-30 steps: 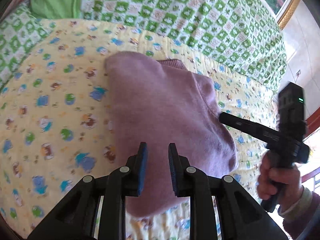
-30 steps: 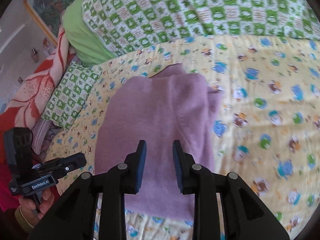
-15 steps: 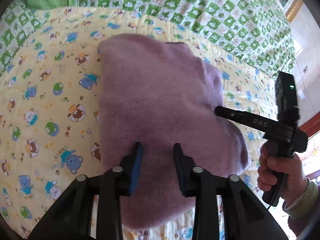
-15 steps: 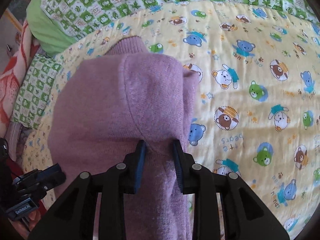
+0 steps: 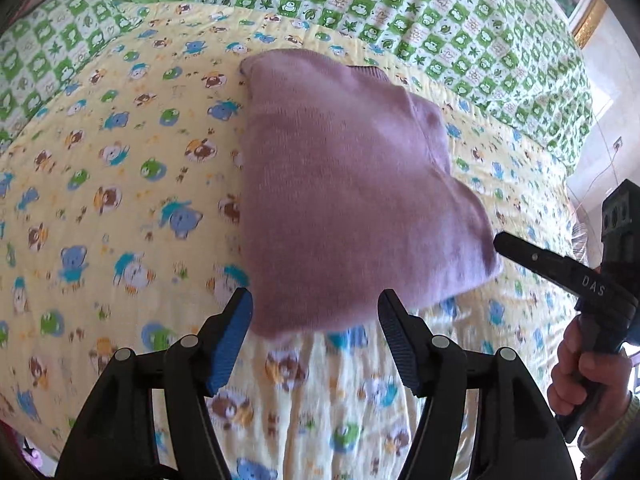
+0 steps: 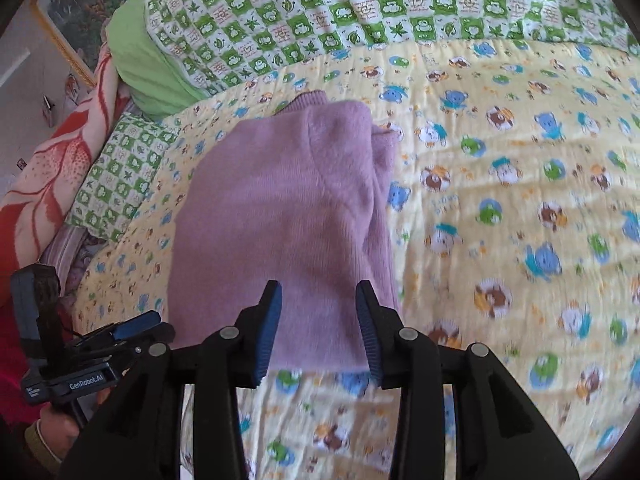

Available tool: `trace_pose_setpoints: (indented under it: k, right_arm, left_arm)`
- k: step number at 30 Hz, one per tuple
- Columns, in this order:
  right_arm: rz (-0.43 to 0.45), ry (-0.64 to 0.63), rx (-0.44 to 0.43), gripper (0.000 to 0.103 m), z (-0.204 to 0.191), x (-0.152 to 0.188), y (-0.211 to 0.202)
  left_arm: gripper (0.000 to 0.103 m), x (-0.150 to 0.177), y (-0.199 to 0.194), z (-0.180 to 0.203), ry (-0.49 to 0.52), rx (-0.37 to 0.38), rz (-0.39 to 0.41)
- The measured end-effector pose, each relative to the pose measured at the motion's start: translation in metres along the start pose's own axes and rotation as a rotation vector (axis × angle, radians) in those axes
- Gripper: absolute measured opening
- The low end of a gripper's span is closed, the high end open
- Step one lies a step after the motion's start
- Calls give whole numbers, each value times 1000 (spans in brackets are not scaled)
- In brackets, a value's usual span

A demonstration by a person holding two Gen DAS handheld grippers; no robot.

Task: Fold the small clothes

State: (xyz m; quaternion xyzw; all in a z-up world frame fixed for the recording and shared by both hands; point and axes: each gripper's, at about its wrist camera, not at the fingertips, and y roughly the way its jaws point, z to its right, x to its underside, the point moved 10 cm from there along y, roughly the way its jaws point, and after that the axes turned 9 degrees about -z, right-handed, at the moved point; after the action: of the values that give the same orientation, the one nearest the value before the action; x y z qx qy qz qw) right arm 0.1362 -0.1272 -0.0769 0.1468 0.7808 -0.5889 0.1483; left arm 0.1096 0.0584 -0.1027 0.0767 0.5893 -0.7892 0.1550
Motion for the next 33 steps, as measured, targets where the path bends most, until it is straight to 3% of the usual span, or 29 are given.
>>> trace_pose_setpoints:
  k: [6, 9, 20, 25, 33]
  right_arm:
    - [-9, 3, 6, 41, -5, 30, -3]
    - [2, -4, 15, 53, -9, 43, -6]
    - [107, -130, 82, 77, -31, 77, -26]
    - [116, -162, 86, 79, -34, 87, -29]
    - [116, -166, 92, 83, -31, 101, -31]
  left_arm:
    - [66, 14, -11, -2, 25, -29, 29]
    - [67, 19, -18, -4, 49, -58, 52]
    - [81, 49, -42, -9, 103, -146, 153]
    - [84, 62, -43, -12, 124, -156, 119]
    - [85, 73, -46, -20, 163, -201, 135]
